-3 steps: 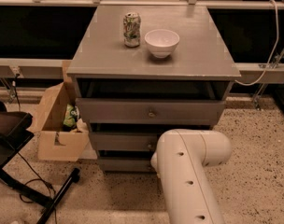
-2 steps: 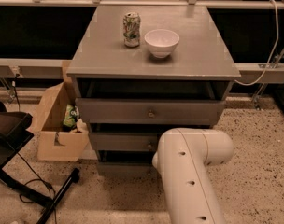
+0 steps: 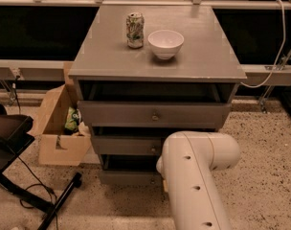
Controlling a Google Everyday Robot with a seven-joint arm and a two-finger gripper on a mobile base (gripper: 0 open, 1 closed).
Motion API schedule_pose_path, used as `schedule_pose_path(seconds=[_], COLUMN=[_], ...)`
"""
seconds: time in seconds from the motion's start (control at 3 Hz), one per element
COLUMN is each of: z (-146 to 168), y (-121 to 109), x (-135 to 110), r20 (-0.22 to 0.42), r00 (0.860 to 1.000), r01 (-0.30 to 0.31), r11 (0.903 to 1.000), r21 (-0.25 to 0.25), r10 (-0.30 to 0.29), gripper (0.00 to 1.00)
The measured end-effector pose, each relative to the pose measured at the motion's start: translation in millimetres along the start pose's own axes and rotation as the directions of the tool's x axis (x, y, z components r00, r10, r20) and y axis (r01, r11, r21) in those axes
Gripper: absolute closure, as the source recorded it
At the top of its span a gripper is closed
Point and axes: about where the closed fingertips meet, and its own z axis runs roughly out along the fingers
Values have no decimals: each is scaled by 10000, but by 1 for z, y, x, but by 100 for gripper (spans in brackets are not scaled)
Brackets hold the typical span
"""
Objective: Open bottom drawer
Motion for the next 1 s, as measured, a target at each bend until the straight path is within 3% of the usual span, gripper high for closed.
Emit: schedule_pose_path(seconds=[0.33, 0.67, 1.0], z=[0, 6, 16], y=[0, 6, 45], x=[0, 2, 19], r20=[0, -72, -403], r00=[10000, 10000, 9989], r01=[0, -24, -298], r11=[10000, 9995, 9867], r21=[0, -327, -1597], r10=[0, 21, 236], gripper=[0, 0, 18])
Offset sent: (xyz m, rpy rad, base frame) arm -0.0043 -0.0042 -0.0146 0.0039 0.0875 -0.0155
